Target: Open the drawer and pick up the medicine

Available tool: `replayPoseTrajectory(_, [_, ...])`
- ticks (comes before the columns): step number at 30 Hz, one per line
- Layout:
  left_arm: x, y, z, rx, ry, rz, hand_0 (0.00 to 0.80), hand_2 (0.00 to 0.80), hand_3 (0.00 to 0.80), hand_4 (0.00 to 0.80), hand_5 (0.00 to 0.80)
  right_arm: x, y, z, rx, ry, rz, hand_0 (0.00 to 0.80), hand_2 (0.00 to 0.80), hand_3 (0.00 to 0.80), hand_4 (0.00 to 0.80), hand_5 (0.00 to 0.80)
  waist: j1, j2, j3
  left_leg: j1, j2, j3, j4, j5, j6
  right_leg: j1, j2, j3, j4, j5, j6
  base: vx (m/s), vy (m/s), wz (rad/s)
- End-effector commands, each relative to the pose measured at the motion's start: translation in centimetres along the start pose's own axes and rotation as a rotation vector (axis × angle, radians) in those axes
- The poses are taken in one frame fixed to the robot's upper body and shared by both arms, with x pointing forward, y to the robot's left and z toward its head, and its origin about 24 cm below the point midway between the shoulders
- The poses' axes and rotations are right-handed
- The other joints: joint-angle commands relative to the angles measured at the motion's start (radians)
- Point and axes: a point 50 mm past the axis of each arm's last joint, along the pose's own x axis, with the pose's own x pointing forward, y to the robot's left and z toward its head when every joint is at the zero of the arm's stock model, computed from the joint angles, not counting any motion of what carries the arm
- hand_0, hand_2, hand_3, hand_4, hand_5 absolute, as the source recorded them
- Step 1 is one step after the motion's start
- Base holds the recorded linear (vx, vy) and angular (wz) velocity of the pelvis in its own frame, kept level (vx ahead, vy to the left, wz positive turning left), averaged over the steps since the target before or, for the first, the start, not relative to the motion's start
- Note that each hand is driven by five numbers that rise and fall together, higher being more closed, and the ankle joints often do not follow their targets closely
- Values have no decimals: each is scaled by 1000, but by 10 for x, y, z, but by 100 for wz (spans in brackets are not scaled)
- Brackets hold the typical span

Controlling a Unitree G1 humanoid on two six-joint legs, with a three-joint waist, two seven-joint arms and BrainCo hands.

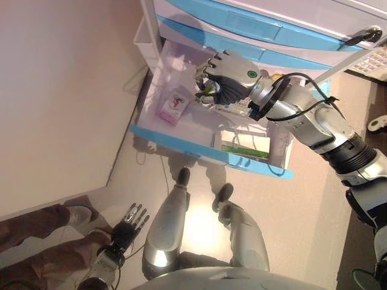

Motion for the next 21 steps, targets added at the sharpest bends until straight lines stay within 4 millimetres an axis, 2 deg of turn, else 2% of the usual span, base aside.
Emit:
replayPoseTrajectory(1, [-22, 24, -12, 12, 18, 77, 0, 0, 0, 0, 0, -5, -25, 20, 69, -129, -80, 800, 800, 800, 800, 800, -6, -4, -111, 83, -19, 39, -146, -65, 12, 31, -10, 32, 131, -82, 76, 39, -21, -15])
replayPoseTrajectory(11, [-33, 35, -27, 1, 50, 144, 0, 0, 0, 0, 0, -22, -50, 40, 195, -219, -195, 800, 800, 800, 800, 800, -39, -9, -196, 159, -18, 51, -201, -63, 6, 92, -1, 51, 87, -81, 83, 57, -16, -10])
replayPoseTrajectory(21, [-43, 45, -38, -7, 85, 201, 0, 0, 0, 0, 0, -30, -73, 42, 244, -239, -312, 800, 800, 800, 800, 800, -49, -15, -274, 204, -20, 50, -227, -65, 5, 131, 7, 63, 68, -85, 85, 56, -9, -8])
